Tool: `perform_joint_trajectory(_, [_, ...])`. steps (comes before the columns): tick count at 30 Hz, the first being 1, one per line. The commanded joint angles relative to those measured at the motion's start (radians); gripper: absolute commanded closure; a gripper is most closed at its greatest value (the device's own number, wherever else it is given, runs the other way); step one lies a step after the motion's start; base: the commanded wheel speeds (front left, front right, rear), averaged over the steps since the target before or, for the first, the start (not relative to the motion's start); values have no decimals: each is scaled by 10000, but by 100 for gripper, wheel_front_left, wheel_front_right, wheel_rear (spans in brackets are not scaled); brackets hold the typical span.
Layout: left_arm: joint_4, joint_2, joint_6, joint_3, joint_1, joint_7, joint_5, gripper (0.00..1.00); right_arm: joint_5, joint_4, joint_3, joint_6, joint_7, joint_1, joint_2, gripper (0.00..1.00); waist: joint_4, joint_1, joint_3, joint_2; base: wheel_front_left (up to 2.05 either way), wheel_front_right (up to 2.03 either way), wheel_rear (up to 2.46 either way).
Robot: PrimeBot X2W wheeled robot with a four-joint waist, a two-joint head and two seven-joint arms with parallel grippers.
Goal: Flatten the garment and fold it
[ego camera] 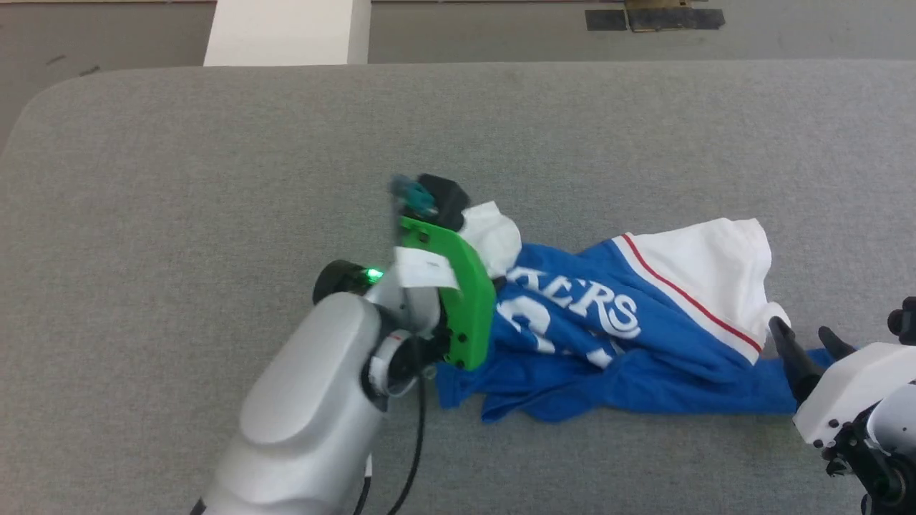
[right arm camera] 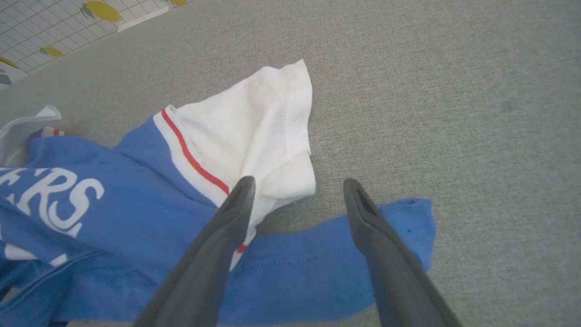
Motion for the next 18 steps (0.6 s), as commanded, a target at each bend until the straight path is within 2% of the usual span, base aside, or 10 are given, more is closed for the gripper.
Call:
perform_joint_trajectory(1, [-220, 53, 178, 361, 301, -287, -287, 100, -2, 36, 13, -13, -63, -146, 18, 0, 115, 0, -83, 0, 0, 0, 0])
perform_joint_trajectory(7, [-1437, 418, 1175, 2325, 2021, -1635, -1209, 100, -46, 83, 91, -13, -17, -173, -28, 0, 366, 0, -188, 0, 0, 0, 0])
perform_joint_trajectory(9, [-1753, 476, 1603, 3086, 3118, -2104, -1604, 100, -43, 85, 134, -13, 4, -184, -45, 0, 462, 0, -208, 0, 0, 0, 0])
perform_joint_trajectory(15, [-1605, 345, 1985, 3688, 4528, -2409, -2152, 100, -14, 81, 196, -13, 38, -192, -68, 0, 578, 0, -178, 0, 0, 0, 0])
perform_joint_trajectory(16, [-1540, 332, 1998, 3705, 4610, -2425, -2181, 89, -3, 87, 207, -13, 40, -194, -69, 0, 585, 0, -185, 0, 0, 0, 0])
perform_joint_trajectory(17, [-1490, 303, 1998, 3723, 4672, -2432, -2241, 24, 7, 96, 221, -13, 45, -193, -75, 0, 591, 0, -193, 0, 0, 0, 0])
perform_joint_trajectory(18, [-1481, 284, 1978, 3747, 4692, -2472, -2279, 0, 14, 104, 232, -13, 48, -191, -82, 0, 594, 0, -202, 0, 0, 0, 0])
